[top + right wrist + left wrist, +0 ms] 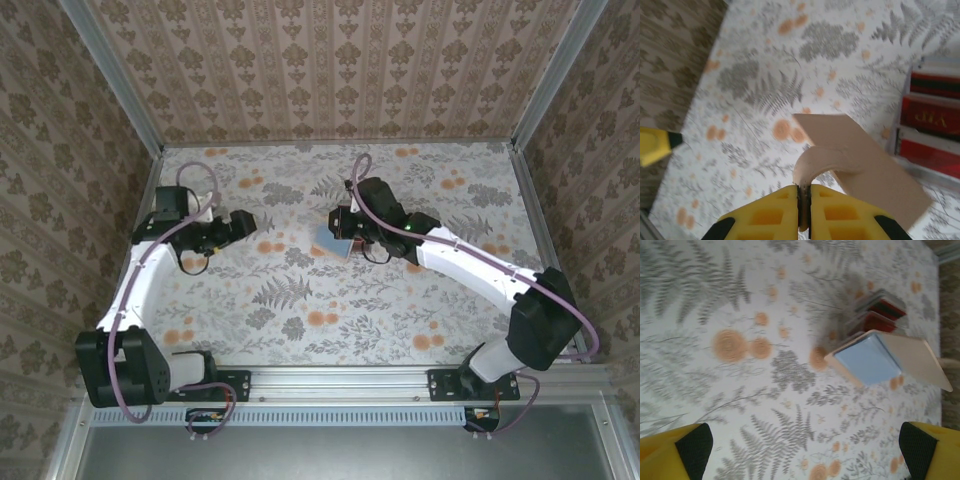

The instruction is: Put the credit cards into the card holder

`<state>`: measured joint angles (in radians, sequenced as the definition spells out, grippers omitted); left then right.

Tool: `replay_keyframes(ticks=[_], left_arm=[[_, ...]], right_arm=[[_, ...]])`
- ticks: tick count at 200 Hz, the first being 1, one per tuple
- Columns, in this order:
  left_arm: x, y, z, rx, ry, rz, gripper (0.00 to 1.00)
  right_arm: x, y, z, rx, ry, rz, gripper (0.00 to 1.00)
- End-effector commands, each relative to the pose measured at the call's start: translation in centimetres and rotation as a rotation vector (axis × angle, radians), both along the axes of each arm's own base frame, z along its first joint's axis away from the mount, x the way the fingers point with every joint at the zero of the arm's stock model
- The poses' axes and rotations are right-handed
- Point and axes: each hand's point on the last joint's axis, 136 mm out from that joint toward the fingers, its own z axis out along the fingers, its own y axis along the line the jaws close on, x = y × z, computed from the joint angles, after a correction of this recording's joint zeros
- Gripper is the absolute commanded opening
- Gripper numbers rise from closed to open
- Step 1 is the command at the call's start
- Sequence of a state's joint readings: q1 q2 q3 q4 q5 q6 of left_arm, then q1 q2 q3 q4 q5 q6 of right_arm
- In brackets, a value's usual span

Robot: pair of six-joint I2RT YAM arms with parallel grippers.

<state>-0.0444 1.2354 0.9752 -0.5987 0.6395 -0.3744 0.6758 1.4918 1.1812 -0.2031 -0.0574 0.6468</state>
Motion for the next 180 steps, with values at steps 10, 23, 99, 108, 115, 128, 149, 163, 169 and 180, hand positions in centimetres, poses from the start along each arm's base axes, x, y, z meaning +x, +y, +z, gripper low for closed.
replay_keyframes(ticks=[10, 23, 99, 108, 115, 128, 149, 163, 169, 180], left_arm=[[0.1, -5.4, 2.1, -0.02, -0.142, -0.115, 1.0], [0.2, -7.6, 2.4, -0.014, -0.187, -0.156, 0.99], [1.2, -13.3, 6.9, -0.272, -0.413, -0.202, 0.96], [1.1, -14.1, 7.4, -0.306, -0.424, -0.227, 0.97], [0.9, -14.8, 7.9, -0.348, -0.429, -0.26, 0.99], [0.6, -15.8, 8.7, -0.429, -0.444, -0.296, 0.99], [0.9, -16.7, 9.3, -0.51, -0.475, -0.32, 1.0], [0.0, -18.4, 10.1, -0.584, -0.481, -0.381, 0.99], [-0.1, -18.7, 10.3, -0.611, -0.486, -0.395, 0.99], [-0.2, -19.3, 10.6, -0.654, -0.497, -0.417, 0.99]], right_arm=[[0.1, 0.2, 5.8, 0.18, -0.108, -0.031, 0.13], [-0.2, -0.1, 7.1, 0.225, -0.126, -0.045, 0.13], [-1.9, -5.9, 15.3, 0.405, -0.34, -0.214, 0.1], [-2.0, -6.3, 16.1, 0.421, -0.358, -0.227, 0.1], [-2.0, -6.6, 16.6, 0.437, -0.369, -0.233, 0.1], [-1.9, -6.8, 17.7, 0.463, -0.387, -0.236, 0.1], [-1.8, -6.8, 19.1, 0.493, -0.406, -0.233, 0.1], [-1.6, -6.5, 20.4, 0.535, -0.42, -0.224, 0.1], [-1.6, -6.4, 20.8, 0.548, -0.425, -0.217, 0.1], [-1.6, -6.1, 21.7, 0.569, -0.437, -0.205, 0.1]])
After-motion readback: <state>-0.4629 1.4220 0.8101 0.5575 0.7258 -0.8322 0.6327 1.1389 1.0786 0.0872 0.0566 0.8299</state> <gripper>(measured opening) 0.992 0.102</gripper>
